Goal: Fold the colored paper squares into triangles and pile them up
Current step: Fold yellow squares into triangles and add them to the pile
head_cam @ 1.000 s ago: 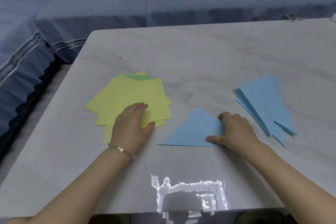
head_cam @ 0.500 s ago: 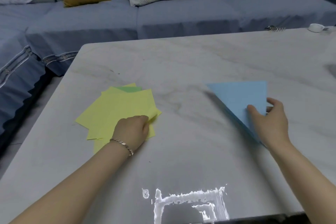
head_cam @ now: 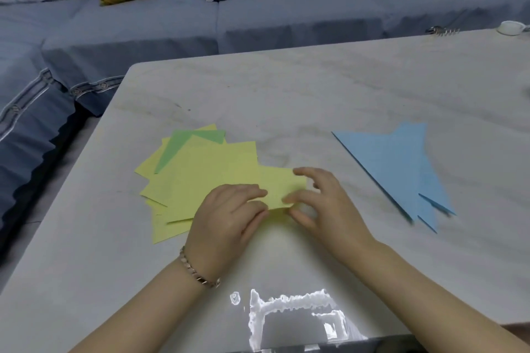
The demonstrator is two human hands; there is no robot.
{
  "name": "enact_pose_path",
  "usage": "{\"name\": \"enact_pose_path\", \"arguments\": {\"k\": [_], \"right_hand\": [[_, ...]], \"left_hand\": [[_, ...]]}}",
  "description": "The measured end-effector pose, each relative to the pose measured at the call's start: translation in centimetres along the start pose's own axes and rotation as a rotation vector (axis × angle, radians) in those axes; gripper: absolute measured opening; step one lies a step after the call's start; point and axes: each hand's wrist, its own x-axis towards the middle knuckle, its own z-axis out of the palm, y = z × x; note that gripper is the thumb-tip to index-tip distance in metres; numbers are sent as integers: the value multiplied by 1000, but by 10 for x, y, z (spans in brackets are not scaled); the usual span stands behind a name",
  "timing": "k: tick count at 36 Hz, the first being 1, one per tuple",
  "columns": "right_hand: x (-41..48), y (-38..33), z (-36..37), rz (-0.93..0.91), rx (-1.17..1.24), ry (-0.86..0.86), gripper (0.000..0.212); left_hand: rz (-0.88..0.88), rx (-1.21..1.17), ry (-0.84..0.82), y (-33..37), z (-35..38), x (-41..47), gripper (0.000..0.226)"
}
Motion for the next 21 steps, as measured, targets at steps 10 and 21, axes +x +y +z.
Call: {"name": "enact_pose_path", "arguments": {"k": [10, 21], "right_hand": [[-29, 26, -7, -159, -18, 37, 38], [-58, 9, -34, -60, -159, 329, 19]], "left_hand": [[-371, 258, -468, -36, -1, -27, 25], [-1373, -643, -110, 22, -13, 18, 48]]}}
